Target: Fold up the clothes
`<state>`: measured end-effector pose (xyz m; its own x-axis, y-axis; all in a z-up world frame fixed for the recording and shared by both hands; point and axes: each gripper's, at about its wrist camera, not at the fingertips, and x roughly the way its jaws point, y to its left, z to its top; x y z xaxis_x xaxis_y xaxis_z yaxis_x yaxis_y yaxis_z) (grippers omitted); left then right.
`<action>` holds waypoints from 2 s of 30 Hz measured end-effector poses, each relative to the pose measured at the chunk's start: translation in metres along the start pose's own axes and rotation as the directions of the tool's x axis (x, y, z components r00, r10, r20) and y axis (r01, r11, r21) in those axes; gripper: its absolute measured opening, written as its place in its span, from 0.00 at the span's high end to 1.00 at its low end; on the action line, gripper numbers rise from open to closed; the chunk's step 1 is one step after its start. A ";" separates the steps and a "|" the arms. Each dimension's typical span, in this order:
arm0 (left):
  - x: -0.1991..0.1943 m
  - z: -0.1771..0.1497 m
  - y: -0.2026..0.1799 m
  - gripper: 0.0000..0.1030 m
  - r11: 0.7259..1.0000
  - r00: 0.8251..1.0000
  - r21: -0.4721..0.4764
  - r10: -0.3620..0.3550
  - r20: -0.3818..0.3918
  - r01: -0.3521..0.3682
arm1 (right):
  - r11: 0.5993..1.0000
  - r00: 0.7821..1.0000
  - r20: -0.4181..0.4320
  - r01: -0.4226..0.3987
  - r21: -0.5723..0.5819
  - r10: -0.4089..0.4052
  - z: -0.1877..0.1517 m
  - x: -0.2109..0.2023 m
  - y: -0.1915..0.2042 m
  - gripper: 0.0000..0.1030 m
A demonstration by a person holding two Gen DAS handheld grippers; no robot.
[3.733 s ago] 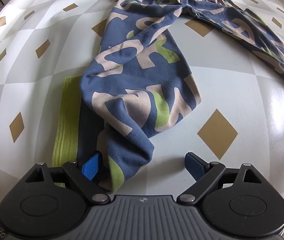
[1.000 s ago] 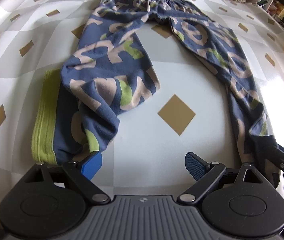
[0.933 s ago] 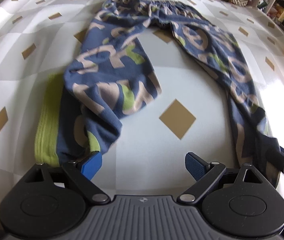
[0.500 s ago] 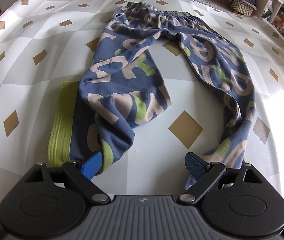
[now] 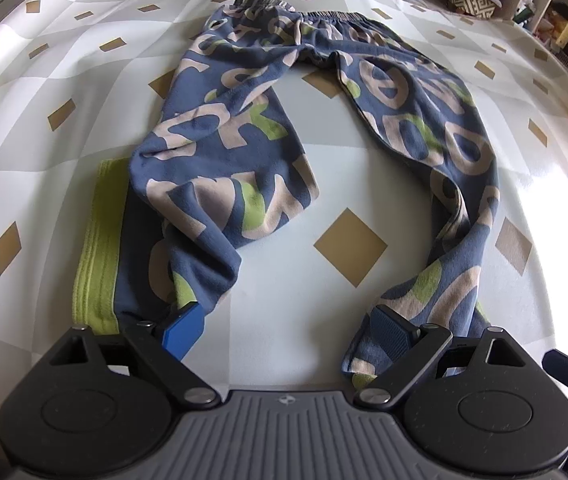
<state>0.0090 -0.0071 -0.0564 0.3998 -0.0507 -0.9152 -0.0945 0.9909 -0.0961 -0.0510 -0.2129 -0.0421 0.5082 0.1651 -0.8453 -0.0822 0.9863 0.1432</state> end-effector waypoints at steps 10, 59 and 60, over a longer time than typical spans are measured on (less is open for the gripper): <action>0.006 -0.004 -0.006 0.12 1.000 1.000 0.026 0.000 -0.023 0.000 | 1.000 0.996 -0.079 0.030 0.001 -0.030 -0.008 0.033 0.001 0.53; 0.013 -0.018 -0.005 0.12 0.997 0.996 0.065 0.049 -0.073 -0.044 | 0.893 0.922 0.150 0.289 0.345 -0.357 0.002 -0.026 -0.075 0.62; 0.013 -0.017 -0.006 0.12 0.998 0.996 0.059 0.041 -0.074 -0.037 | 0.897 0.929 0.145 0.276 0.345 -0.342 0.002 -0.024 -0.074 0.61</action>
<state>-0.0011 -0.0155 -0.0746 0.3266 -0.0188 -0.9450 -0.0550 0.9977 -0.0389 -0.0556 -0.2902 -0.0318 0.6242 -0.1843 -0.7592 0.3622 0.9293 0.0722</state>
